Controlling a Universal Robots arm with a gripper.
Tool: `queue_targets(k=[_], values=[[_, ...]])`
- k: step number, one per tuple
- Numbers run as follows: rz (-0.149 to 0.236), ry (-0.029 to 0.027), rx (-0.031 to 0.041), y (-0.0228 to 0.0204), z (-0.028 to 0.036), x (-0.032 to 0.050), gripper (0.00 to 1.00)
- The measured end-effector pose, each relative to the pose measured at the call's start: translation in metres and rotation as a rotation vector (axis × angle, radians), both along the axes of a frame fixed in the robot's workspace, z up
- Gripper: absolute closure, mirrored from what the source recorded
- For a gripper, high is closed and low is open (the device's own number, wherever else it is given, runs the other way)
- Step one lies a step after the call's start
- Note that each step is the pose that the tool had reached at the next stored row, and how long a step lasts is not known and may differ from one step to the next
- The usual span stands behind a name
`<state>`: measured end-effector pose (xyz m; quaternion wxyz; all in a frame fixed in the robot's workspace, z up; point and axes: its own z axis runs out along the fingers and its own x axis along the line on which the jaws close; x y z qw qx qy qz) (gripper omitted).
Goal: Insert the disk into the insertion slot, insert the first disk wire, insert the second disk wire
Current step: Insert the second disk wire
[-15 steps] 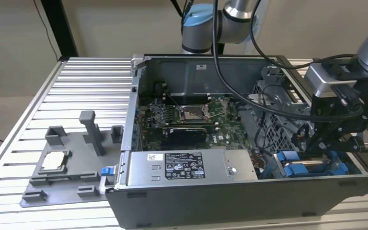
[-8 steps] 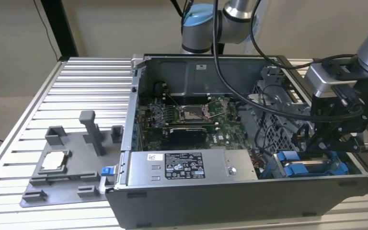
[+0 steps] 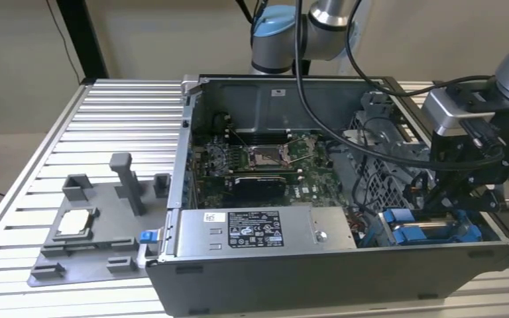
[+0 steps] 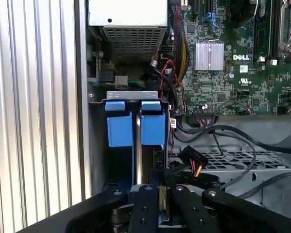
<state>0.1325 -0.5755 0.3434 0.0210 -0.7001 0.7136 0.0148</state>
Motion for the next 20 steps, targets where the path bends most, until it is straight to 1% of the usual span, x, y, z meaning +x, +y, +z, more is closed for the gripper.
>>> queue_targets(k=[4,16,20], values=[[0.0,0.0,0.0002,-0.0002,-0.0003,0.0,1.0],[0.0,0.0,-0.0006,-0.0002,-0.0059,0.0,1.0],[0.0,0.0,-0.0002,-0.0002,-0.0062,0.0,1.0]])
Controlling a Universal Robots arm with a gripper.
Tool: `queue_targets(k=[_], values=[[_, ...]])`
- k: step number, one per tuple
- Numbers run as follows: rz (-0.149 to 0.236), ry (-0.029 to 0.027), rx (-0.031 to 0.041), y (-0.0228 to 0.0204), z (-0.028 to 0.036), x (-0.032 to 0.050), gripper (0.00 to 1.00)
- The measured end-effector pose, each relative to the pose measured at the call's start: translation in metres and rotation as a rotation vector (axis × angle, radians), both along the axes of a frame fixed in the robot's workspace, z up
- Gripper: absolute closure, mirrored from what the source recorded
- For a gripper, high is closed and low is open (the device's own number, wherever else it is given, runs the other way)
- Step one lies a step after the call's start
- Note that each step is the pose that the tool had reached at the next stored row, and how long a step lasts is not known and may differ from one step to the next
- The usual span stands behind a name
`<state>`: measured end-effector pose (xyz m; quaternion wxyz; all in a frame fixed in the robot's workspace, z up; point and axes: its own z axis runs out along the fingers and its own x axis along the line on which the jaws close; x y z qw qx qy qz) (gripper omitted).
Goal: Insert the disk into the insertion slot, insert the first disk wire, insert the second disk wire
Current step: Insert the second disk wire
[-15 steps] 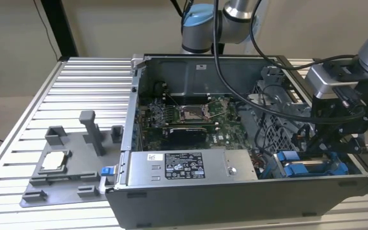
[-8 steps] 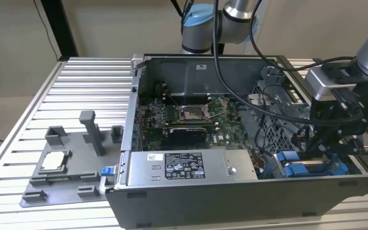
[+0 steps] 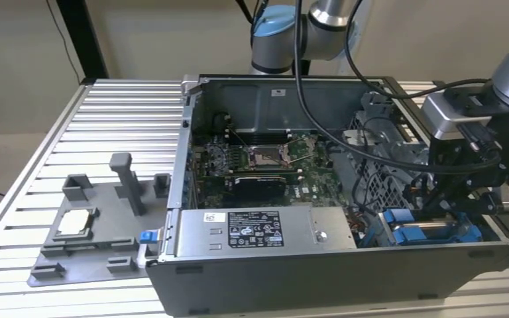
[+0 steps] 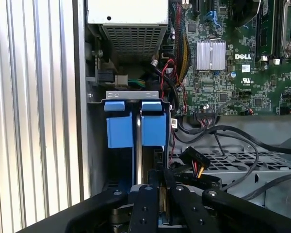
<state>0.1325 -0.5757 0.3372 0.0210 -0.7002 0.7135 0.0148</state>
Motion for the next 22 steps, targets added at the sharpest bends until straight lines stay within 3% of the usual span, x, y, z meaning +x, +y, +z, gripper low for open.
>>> queue_targets(k=[5,6,7,16,22], values=[[0.0,0.0,0.0,0.0,-0.0001,0.0,1.0],[0.0,0.0,0.0003,0.0,0.0002,0.0,0.0],[0.0,0.0004,0.0027,0.0,0.0027,0.0,0.0],[0.0,0.0006,0.0004,0.0,0.0446,0.0,0.0],[0.0,0.0006,-0.0007,0.0,0.0462,0.0,0.0]])
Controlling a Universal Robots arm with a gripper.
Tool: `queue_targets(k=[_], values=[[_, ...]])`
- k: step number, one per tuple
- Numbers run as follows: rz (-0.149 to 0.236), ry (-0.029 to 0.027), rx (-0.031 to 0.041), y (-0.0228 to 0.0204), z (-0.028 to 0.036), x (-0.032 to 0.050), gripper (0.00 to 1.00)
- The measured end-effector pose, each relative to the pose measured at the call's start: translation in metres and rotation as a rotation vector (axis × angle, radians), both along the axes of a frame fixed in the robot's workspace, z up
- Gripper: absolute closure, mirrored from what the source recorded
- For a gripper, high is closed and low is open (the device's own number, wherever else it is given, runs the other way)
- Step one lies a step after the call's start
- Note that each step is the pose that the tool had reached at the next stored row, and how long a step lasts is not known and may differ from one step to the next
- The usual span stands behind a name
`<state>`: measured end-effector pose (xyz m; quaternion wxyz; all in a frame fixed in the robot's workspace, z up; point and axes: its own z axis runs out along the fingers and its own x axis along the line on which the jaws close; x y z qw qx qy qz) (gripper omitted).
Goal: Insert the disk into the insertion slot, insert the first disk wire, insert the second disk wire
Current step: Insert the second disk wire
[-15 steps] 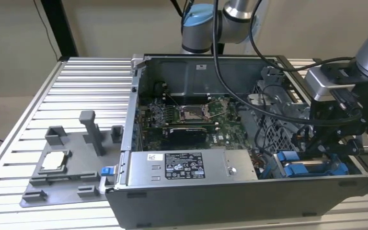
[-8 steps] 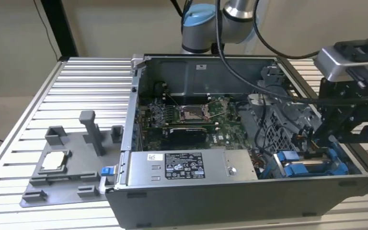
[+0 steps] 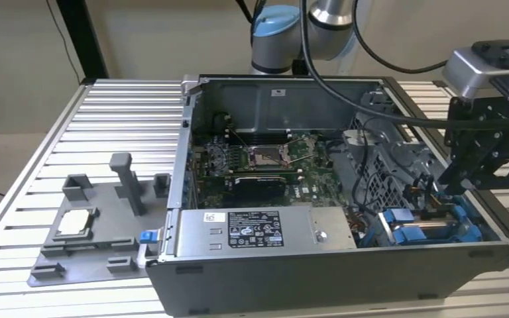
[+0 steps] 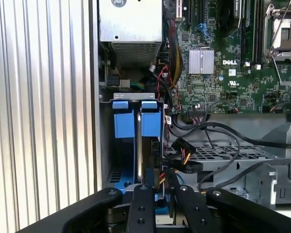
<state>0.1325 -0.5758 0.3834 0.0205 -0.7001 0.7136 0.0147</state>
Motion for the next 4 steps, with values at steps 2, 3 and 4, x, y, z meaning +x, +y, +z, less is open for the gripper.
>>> queue_targets(k=[2,3,4], values=[[0.0,0.0,-0.0002,0.0,-0.0001,0.0,0.0],[0.0,0.0,-0.0005,0.0,0.0,0.0,0.0],[0.0,0.0,-0.0007,0.0,0.0,0.0,0.0]])
